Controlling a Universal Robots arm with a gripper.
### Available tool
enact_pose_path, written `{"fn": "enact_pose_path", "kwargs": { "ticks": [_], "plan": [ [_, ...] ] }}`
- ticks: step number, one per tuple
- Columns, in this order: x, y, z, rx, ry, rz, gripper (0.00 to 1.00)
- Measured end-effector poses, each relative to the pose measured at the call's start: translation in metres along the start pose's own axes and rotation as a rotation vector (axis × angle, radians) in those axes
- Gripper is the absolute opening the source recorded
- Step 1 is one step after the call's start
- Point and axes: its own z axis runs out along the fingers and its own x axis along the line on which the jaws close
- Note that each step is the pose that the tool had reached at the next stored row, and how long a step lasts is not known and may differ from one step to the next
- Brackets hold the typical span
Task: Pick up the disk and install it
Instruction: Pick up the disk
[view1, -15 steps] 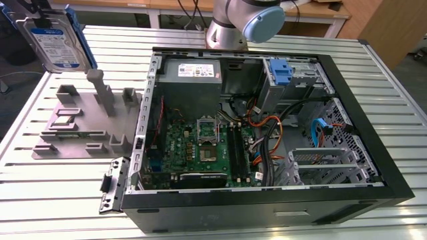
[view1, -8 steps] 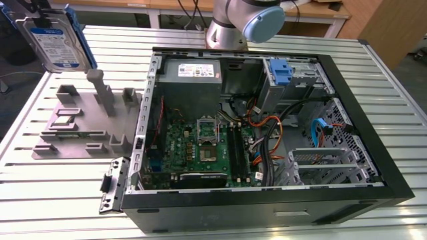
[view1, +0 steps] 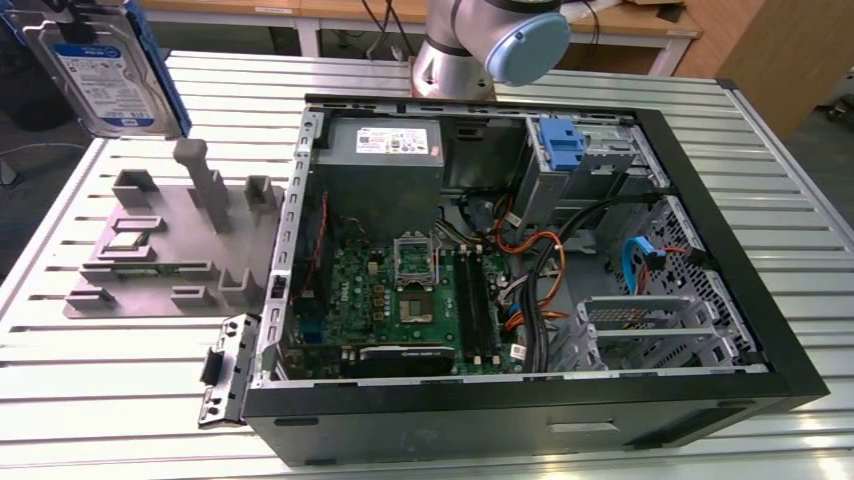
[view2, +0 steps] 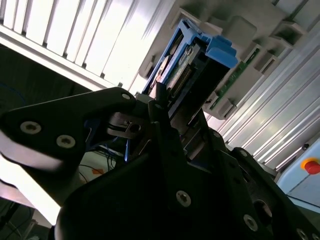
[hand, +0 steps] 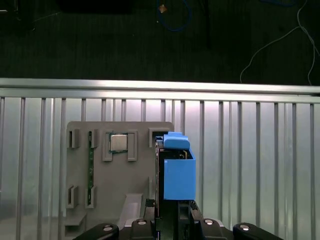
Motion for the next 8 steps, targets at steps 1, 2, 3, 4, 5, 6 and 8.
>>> {"fn": "enact_pose_path", "kwargs": {
  "ticks": [1,2,3,4,5,6,8],
  "plan": [
    [-0.0001,0.0,-0.0018,-0.0001,0.0001,0.0,0.35],
    [-0.0002,0.0001,-0.0039,0.0,0.0,0.0,0.35],
    [-0.0004,0.0001,-0.0063,-0.0001,0.0,0.0,0.35],
    [-0.0006,0.0002,-0.0084,-0.0001,0.0,0.0,0.35],
    [-0.0007,0.0002,-0.0111,0.0,0.0,0.0,0.35],
    [-0.0009,0.0003,-0.0138,0.0,0.0,0.0,0.35],
    [-0.0012,0.0004,-0.0196,-0.0002,0.0001,0.0,0.35]
  ]
}}
